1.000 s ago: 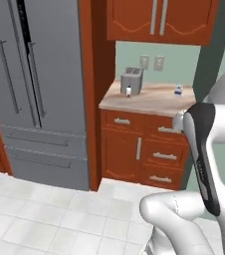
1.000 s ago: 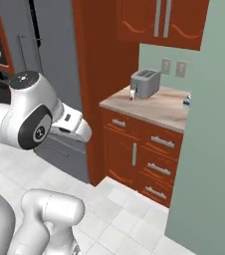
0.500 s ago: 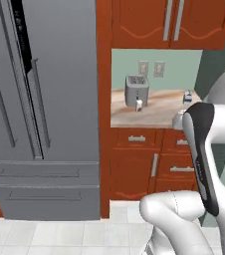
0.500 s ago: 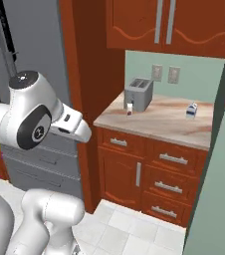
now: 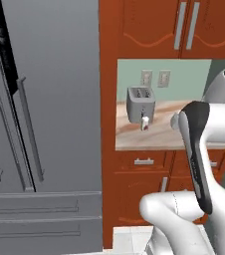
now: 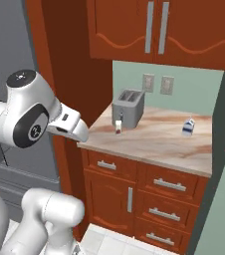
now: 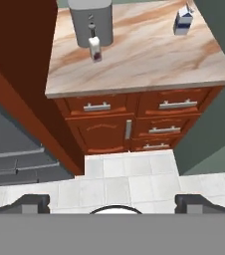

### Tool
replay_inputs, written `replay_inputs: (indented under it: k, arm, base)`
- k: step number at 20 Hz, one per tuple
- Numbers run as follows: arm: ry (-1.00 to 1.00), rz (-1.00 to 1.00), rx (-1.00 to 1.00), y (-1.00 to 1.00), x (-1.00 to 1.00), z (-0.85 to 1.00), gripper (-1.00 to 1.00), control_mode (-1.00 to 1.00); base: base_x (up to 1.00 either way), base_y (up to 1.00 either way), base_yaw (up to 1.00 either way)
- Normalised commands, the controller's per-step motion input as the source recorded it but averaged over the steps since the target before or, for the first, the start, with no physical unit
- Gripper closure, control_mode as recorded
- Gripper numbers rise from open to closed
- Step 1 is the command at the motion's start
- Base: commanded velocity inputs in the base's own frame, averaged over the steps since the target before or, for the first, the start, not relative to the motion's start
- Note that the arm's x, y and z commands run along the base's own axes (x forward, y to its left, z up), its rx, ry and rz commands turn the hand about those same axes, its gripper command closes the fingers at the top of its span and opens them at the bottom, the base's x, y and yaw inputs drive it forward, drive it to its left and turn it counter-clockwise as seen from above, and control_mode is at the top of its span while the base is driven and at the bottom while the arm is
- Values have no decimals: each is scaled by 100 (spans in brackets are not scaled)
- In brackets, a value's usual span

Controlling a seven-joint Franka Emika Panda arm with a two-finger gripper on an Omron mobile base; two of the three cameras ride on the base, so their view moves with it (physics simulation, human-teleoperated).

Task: Move the drinks to the dining counter.

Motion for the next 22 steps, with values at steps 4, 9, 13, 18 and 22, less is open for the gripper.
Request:
replay_inputs:
  k: [4,9,13,18,22]
  arm:
    - [0,0,0,0,0,0,-100,100]
    - [0,0,0,0,0,0,-100,100]
    - [0,0,0,0,0,0,-100,100]
    - [0,0,0,0,0,0,-100,100]
    - [0,0,0,0,0,0,-100,100]
  base:
    - [5,-64,-6]
    - [59,21,-4]
    - [86,16,-4]
    - [98,-18,-3]
    - [92,-7,0]
